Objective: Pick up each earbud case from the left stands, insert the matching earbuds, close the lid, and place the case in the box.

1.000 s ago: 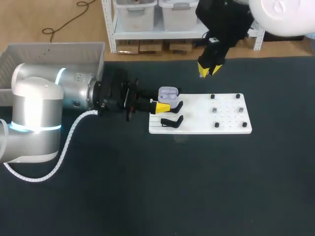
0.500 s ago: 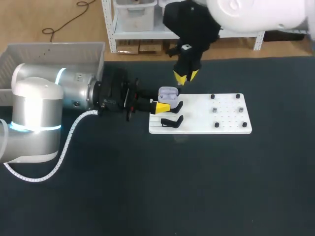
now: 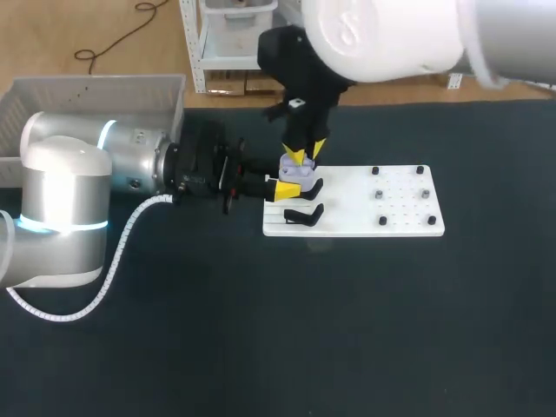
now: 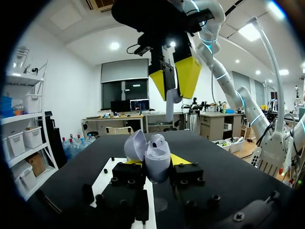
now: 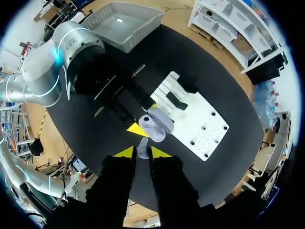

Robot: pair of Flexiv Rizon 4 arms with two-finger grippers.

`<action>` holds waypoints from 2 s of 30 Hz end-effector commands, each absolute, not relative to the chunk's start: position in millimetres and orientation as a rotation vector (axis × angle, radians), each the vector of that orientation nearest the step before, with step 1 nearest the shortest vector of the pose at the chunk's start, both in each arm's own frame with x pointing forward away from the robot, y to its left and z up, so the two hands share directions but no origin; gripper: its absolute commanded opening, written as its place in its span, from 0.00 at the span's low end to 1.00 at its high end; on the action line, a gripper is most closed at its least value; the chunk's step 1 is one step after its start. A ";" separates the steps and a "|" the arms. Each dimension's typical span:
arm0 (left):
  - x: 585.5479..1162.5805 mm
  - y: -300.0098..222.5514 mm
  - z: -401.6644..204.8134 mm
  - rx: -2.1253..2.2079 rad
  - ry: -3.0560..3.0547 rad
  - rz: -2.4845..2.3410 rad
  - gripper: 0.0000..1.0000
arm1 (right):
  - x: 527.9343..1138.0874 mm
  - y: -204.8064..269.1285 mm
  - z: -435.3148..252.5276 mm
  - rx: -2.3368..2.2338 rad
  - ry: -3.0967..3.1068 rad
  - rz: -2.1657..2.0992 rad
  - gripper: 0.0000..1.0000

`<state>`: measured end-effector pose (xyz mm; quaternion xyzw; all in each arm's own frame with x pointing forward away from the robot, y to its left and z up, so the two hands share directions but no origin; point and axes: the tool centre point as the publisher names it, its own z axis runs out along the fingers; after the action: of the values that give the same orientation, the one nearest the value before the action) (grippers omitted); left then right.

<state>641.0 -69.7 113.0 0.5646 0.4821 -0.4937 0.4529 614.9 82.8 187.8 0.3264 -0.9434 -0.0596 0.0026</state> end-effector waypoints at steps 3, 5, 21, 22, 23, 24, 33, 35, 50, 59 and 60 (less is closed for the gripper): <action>640.1 -69.9 112.2 1.391 1.190 -1.215 0.00 | 618.6 90.1 185.6 1.043 -2.942 -0.174 0.00; 640.1 -69.9 112.2 1.391 1.190 -1.215 0.00 | 618.9 91.6 183.4 1.044 -2.940 -0.176 0.00; 640.1 -69.9 112.2 1.391 1.190 -1.215 0.00 | 621.0 102.7 176.3 1.070 -2.945 -0.092 0.00; 640.1 -69.9 112.2 1.391 1.190 -1.215 0.00 | 621.8 102.7 176.1 1.069 -2.945 -0.092 0.00; 640.1 -69.9 112.2 1.391 1.190 -1.215 0.00 | 622.5 102.7 175.6 1.064 -2.945 -0.083 0.00; 640.1 -69.9 112.2 1.391 1.190 -1.215 0.00 | 623.0 102.7 174.7 1.064 -2.945 -0.083 0.00; 640.1 -69.9 112.2 1.391 1.190 -1.215 0.00 | 621.6 101.3 168.7 1.042 -2.946 -0.079 0.00; 640.1 -69.9 112.2 1.391 1.190 -1.215 0.00 | 621.9 100.0 167.6 1.036 -2.947 -0.078 0.00; 640.1 -69.9 112.2 1.391 1.190 -1.215 0.00 | 625.1 98.4 161.1 1.017 -2.944 -0.078 0.00; 640.1 -69.9 112.2 1.391 1.190 -1.215 0.00 | 629.9 98.3 157.4 1.011 -2.946 -0.092 0.00; 640.1 -69.9 112.2 1.391 1.190 -1.215 0.00 | 630.2 98.2 157.2 1.011 -2.946 -0.092 0.00</action>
<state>641.0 -69.6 112.8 0.5645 0.4822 -0.4937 0.4528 628.5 98.4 158.4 0.3244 -0.9454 -0.0283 0.0121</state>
